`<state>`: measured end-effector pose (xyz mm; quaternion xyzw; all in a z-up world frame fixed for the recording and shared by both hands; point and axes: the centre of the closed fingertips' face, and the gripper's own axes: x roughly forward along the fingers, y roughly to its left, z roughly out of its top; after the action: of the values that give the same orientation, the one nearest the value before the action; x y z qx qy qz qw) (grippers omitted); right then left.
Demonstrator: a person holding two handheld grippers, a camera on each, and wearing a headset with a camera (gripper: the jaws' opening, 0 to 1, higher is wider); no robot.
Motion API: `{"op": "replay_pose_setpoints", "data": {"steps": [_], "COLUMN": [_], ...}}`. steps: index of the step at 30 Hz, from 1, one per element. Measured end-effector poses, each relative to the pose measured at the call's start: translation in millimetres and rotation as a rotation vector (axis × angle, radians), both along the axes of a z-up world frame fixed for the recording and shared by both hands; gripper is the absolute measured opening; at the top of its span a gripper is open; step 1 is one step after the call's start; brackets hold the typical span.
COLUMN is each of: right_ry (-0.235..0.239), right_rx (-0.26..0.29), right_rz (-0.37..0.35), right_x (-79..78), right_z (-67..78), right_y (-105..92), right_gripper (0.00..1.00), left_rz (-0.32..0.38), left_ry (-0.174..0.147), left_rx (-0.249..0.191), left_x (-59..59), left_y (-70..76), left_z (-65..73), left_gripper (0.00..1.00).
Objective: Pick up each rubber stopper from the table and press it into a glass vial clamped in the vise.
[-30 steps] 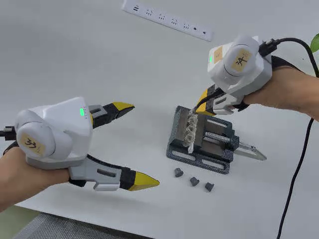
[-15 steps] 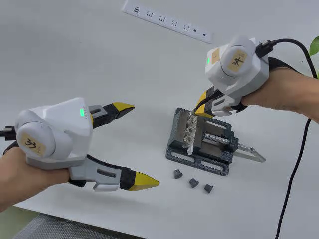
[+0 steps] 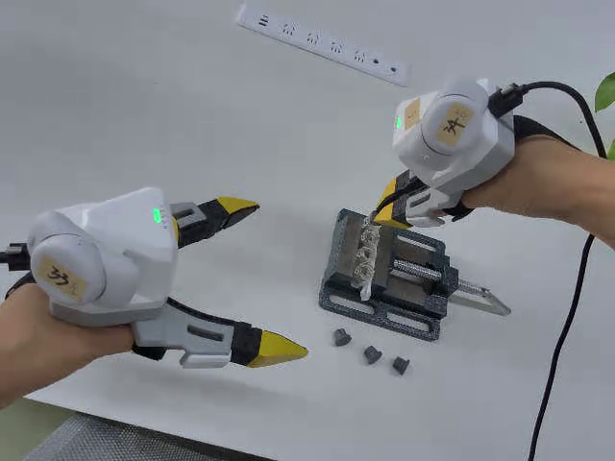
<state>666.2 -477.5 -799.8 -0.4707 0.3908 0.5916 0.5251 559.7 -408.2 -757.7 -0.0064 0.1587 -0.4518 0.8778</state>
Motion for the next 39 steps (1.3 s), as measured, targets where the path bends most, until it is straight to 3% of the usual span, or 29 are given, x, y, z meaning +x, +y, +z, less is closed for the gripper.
{"op": "replay_pose_setpoints", "data": {"steps": [29, 39], "right_ry": [-0.028, -0.025], "right_rx": [-0.011, 0.018], "right_rz": [0.033, -0.013], "right_x": [-3.5, -0.3], "right_z": [-2.2, 0.3], "right_y": [-0.8, 1.3], "right_gripper": [0.0, 0.0], "left_rz": [-0.006, -0.001], "left_ry": [-0.006, -0.015], "left_rx": [0.006, 0.016], "left_x": [-0.5, -3.0], "left_y": [-3.5, -2.8], "left_z": [3.1, 12.1], "left_gripper": [0.95, 0.94]}}
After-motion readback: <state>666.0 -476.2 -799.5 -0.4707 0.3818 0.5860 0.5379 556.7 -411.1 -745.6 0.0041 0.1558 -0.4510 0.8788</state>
